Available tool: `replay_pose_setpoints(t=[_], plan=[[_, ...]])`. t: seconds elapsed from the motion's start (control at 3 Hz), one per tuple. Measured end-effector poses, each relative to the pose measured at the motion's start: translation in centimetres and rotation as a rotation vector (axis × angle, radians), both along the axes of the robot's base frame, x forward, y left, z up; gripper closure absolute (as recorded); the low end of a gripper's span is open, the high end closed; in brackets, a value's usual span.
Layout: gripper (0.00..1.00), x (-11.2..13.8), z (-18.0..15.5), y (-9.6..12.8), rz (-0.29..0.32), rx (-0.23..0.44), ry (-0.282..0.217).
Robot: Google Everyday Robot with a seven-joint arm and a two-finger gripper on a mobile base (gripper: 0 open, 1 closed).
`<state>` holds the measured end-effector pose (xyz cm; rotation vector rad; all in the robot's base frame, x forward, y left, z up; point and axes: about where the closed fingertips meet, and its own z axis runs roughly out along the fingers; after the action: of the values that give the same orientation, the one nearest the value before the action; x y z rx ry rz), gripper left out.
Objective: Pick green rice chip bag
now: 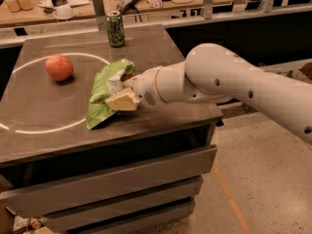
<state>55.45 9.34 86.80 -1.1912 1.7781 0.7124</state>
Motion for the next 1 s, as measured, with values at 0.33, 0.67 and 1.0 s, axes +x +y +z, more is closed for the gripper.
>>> replay_pose_setpoints(t=[0.33, 0.67, 1.0], plan=[[1.0, 0.7, 2.5, 0.4, 0.024, 0.074, -0.055], [1.0, 1.1, 5.5, 0.3, 0.05, 0.143, -0.134], [1.0, 1.3, 7.9, 0.1, 0.101, 0.169, -0.176]])
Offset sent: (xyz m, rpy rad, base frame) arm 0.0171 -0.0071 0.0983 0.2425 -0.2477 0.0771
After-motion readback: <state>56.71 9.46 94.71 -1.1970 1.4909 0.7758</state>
